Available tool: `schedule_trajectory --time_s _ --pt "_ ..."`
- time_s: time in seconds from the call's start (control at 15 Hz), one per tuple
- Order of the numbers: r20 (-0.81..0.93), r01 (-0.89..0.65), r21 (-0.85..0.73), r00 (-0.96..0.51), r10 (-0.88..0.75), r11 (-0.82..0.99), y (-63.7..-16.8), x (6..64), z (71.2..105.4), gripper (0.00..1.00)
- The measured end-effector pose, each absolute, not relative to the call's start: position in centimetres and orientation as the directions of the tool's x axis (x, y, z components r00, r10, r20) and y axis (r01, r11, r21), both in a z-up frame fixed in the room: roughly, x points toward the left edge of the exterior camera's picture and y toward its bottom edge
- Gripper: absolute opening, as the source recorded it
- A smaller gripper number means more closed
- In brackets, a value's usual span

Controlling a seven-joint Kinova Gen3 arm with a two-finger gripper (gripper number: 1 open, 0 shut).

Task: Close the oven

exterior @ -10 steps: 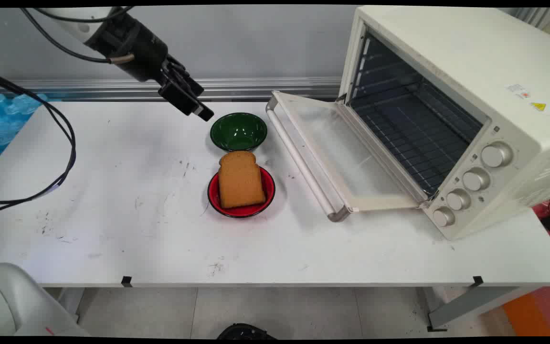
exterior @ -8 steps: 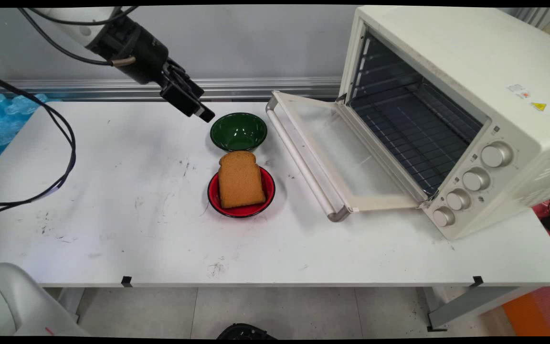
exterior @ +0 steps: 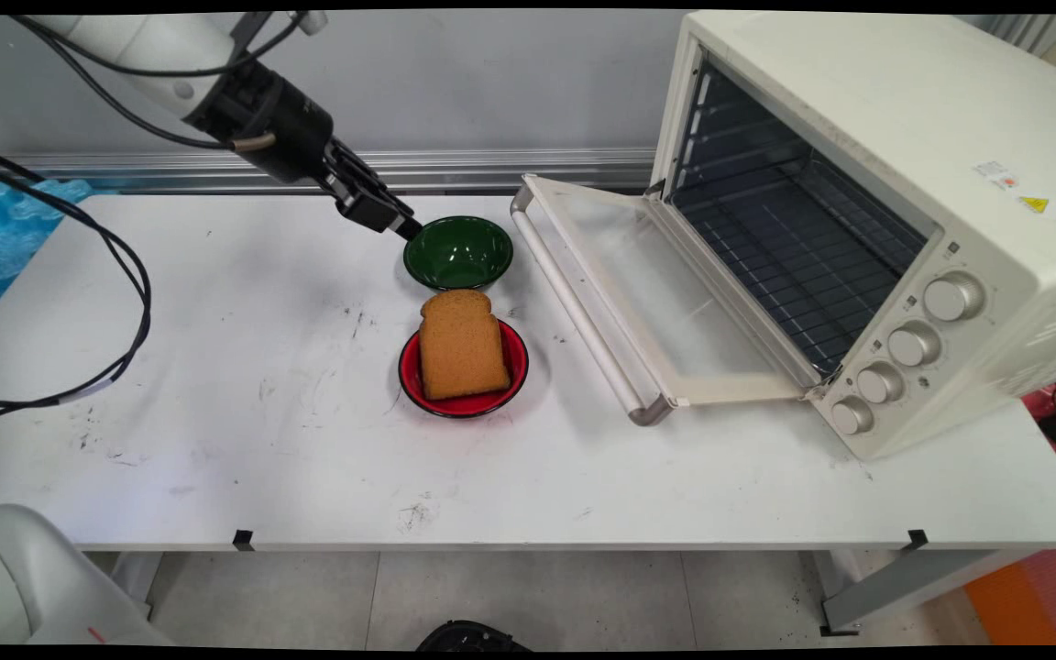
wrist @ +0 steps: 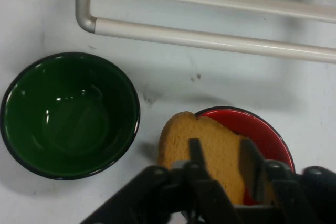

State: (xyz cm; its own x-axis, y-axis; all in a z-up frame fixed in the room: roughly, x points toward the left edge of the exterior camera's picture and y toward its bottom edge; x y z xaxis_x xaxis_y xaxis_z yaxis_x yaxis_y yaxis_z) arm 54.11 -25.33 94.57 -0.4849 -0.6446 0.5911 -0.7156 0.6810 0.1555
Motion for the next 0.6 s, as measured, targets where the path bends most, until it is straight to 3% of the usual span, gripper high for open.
schedule_trajectory --time_s 0.6 --pt "0.612 -0.707 0.168 -0.472 -0.635 0.687 -26.2 53.1 91.0 0.00"
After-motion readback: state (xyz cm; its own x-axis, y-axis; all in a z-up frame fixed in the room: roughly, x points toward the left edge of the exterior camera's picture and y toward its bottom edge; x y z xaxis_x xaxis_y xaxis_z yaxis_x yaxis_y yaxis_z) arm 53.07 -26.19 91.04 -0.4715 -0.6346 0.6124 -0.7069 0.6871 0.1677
